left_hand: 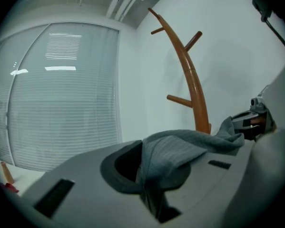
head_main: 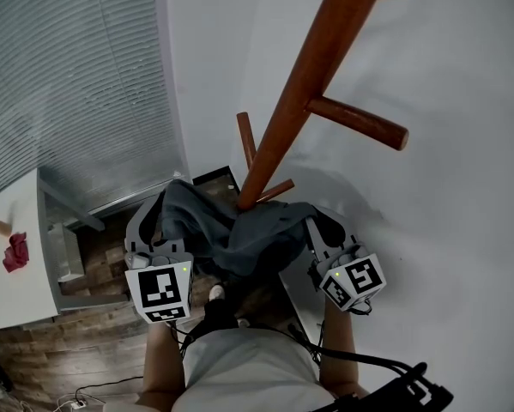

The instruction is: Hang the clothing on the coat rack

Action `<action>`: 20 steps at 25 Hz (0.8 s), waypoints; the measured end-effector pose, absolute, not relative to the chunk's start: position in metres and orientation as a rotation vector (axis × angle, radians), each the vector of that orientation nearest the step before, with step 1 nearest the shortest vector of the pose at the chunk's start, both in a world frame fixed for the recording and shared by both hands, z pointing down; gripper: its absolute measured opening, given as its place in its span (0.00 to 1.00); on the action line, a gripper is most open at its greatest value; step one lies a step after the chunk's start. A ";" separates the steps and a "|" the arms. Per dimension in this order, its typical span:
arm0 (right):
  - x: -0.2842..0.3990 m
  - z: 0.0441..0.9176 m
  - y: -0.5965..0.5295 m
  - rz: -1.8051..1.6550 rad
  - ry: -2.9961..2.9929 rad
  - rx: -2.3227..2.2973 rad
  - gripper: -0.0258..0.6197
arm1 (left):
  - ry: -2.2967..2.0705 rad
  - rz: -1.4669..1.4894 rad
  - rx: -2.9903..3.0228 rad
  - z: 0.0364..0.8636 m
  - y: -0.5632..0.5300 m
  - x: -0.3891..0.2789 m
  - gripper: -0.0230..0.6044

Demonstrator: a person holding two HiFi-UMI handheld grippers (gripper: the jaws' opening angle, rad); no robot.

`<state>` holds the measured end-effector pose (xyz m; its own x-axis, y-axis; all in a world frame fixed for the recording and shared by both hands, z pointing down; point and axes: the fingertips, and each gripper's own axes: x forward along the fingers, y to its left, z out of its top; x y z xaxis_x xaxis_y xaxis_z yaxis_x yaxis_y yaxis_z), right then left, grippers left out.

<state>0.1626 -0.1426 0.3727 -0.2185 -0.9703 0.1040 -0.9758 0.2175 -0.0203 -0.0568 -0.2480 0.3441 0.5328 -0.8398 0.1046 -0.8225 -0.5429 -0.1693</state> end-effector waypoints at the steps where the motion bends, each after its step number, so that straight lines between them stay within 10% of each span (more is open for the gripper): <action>1: 0.164 0.379 -0.143 0.146 -2.392 1.921 0.08 | 1.452 -0.283 -2.665 0.350 -0.250 -0.056 0.09; 20: 0.162 0.447 -0.157 0.285 -2.293 1.842 0.08 | 1.547 -0.504 -2.581 0.431 -0.253 -0.055 0.09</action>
